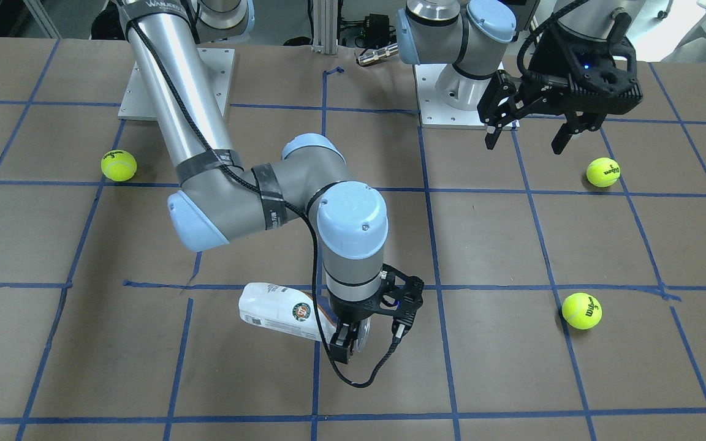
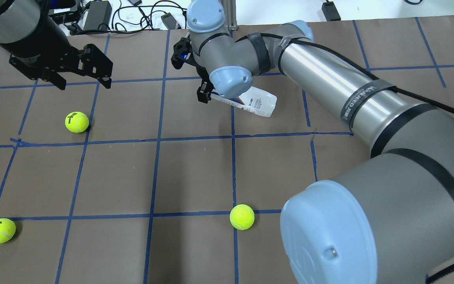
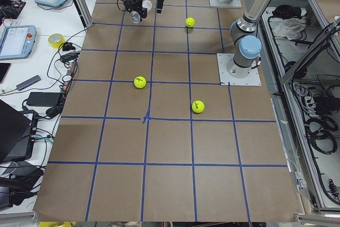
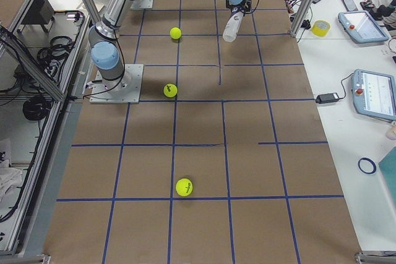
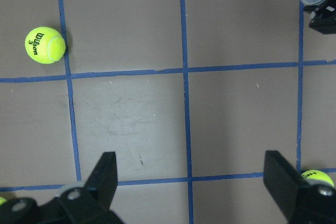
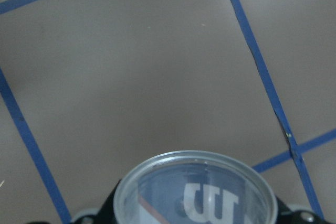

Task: Lift up tennis ball bucket
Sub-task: 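Lift the can with the right gripper and carry it toward the table center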

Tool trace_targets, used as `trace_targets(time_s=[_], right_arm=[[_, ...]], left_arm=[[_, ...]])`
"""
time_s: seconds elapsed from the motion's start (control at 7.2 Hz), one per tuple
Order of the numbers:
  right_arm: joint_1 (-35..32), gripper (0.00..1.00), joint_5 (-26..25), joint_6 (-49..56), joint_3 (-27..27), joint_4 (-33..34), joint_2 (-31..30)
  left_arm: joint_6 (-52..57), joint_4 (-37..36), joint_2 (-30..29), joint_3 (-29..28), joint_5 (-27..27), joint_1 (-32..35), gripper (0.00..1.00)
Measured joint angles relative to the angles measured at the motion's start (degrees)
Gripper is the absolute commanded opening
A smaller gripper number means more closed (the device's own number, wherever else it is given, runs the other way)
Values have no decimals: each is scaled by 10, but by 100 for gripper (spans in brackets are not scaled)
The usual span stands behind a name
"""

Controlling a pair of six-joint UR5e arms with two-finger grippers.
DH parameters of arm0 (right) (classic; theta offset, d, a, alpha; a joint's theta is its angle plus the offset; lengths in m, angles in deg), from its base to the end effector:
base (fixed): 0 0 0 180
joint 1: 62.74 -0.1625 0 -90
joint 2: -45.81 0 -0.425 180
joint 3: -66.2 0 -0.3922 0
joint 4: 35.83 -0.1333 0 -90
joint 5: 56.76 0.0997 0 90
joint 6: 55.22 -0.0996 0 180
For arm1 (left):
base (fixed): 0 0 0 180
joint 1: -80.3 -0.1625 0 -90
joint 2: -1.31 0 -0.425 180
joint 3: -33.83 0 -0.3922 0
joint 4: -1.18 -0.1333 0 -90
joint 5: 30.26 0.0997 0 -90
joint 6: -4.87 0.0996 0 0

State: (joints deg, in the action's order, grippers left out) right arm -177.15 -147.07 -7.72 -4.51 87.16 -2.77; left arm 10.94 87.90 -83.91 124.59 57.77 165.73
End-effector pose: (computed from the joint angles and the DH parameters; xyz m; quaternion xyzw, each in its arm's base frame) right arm 0.4355 -0.6383 0.2544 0.5843 -0.8060 0.0922 0.0216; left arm -0.0991 -0.4768 0.5275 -0.0142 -0.9977 0.0650 0.0112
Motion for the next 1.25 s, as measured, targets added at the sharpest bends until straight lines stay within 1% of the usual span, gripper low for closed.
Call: trace_targets(time_s=[0.14, 0.42, 0.56, 0.69, 0.83, 1.11, 1.25], right_arm=[[-19, 26, 1, 23, 0, 17, 11], [-50, 25, 0, 74, -1, 24, 17], [-59, 16, -3, 97, -3, 21, 17], [-69, 17, -11, 112, -11, 16, 16], [-79, 21, -25, 120, -27, 15, 16], [-88, 57, -38, 129, -53, 27, 12], [-89, 60, -37, 136, -53, 39, 10]], left_arm=[[0, 0, 0, 0, -1, -4, 100], [4, 1, 1, -1, -3, -8, 100], [5, 1, 1, -1, -4, -9, 100], [5, 1, 1, -1, -5, -9, 100], [5, 1, 1, -1, -5, -10, 100], [5, 1, 1, -1, -5, -10, 100], [5, 1, 1, -1, -5, -10, 100]])
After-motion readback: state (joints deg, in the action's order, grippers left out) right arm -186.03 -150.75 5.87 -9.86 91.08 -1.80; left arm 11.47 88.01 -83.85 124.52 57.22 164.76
